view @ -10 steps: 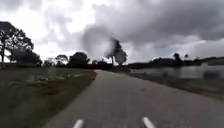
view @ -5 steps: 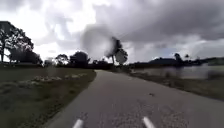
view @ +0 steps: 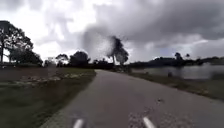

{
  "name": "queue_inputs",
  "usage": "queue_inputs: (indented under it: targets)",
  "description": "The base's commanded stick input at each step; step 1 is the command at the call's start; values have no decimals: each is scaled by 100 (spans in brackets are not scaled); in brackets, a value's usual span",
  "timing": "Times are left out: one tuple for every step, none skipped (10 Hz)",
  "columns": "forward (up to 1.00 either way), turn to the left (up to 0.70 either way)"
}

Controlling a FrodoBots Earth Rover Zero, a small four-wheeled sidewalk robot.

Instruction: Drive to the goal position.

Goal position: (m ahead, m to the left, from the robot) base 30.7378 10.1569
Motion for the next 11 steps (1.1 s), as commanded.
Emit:
queue_inputs:
  targets:
    - [70,0]
    - [70,0]
    - [70,0]
    - [70,0]
    - [70,0]
    - [70,0]
    - [70,0]
    - [70,0]
    - [70,0]
    - [70,0]
    - [70,0]
